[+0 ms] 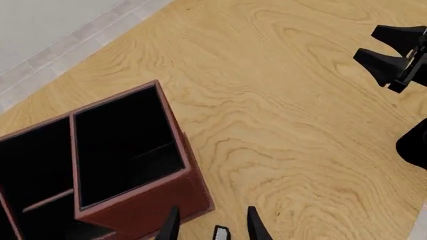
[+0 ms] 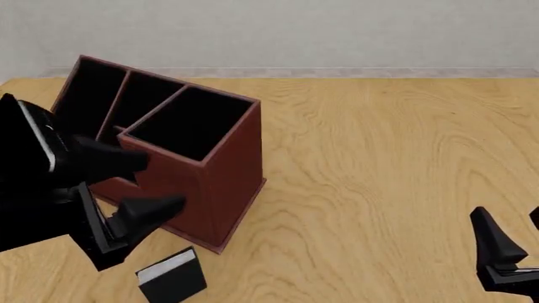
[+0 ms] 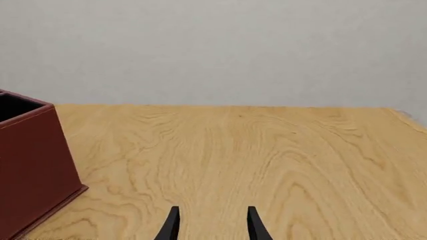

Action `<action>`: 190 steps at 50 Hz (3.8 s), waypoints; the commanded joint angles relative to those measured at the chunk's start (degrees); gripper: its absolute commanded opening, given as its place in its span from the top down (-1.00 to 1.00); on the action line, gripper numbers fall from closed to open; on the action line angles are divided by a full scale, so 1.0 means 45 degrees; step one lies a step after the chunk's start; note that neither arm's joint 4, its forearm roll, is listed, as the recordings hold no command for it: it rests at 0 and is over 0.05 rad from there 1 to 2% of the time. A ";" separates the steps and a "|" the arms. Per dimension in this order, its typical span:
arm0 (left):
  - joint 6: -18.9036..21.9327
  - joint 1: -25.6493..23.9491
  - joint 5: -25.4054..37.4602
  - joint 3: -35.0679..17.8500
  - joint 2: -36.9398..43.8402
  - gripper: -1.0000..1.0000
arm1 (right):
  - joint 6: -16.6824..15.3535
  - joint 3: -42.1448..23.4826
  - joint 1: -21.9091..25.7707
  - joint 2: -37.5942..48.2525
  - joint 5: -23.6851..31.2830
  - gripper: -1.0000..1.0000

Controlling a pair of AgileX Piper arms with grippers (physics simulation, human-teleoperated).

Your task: Pick up the book and place it in the left compartment of the caddy.

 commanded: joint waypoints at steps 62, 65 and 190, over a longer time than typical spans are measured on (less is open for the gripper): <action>0.0007 0.0315 -0.0422 0.2766 0.1046 -1.00 | -0.0404 0.0007 0.0217 0.0578 -0.0341 -1.00; 0.0008 0.0395 -0.0457 0.2800 0.1044 -1.00 | -0.0409 0.0006 0.0212 0.0524 -0.0296 -1.00; -0.0511 0.0237 -0.3173 0.4845 0.2878 -1.00 | -0.0269 0.0007 0.0074 0.0308 -0.0165 -1.00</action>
